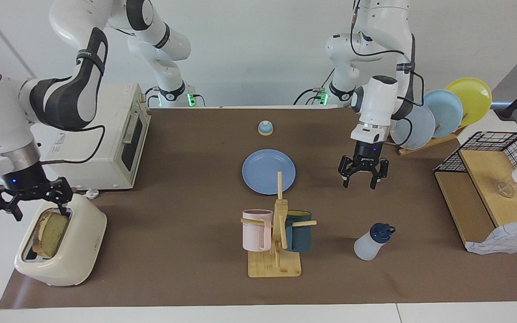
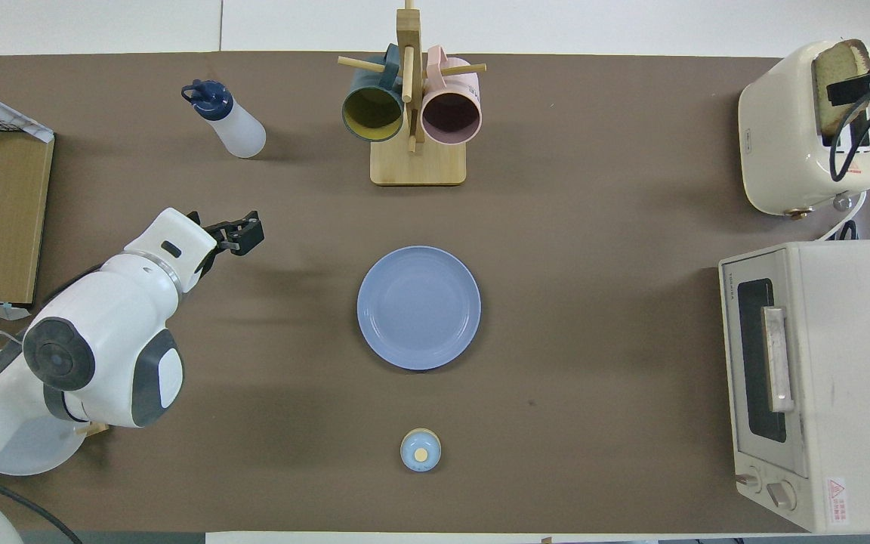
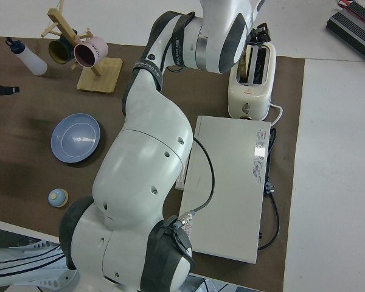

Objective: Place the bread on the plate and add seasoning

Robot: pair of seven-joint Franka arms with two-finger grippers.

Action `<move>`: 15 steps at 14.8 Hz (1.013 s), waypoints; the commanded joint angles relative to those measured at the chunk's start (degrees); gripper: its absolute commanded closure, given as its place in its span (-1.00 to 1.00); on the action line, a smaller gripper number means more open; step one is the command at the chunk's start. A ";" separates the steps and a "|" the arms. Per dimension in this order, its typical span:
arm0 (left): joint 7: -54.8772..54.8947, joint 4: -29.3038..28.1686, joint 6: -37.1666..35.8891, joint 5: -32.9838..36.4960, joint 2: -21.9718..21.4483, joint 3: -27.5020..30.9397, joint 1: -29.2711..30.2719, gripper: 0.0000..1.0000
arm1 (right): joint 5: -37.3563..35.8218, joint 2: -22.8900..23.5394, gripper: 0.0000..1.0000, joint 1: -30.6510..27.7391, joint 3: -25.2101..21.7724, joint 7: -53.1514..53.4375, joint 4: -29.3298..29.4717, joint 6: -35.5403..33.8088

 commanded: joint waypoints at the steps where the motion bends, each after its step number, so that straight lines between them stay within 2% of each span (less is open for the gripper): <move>1: -0.11 1.43 2.31 0.79 2.29 0.77 -1.32 -1.00 | 2.44 0.15 -0.93 -1.38 0.53 -1.33 -0.90 1.58; 4: 0.42 4.95 2.23 1.32 5.80 1.03 -1.67 -1.00 | 2.43 -0.03 -0.52 -1.73 0.53 -2.37 -2.39 1.23; 6: 0.42 7.06 1.97 4.65 7.56 1.20 -1.23 -1.00 | 2.43 -0.20 -0.21 -2.61 0.53 -4.57 -2.74 1.05; 9: 0.42 9.17 1.52 8.78 9.05 3.05 -0.88 -1.00 | 2.43 -0.20 0.11 -2.88 0.53 -6.42 -2.65 0.79; 12: 0.42 10.75 1.17 8.97 10.28 3.31 -1.14 -1.00 | 2.26 -0.29 0.88 -2.79 0.53 -6.95 -2.65 0.70; 13: 0.42 11.98 0.56 9.05 10.90 3.75 -1.58 -1.00 | 2.26 -0.29 1.00 -2.70 0.53 -7.04 -2.48 0.61; 15: 0.42 13.65 0.03 9.06 12.31 3.93 -1.84 -1.00 | 2.08 -0.38 1.00 -2.61 0.53 -7.04 -2.30 0.52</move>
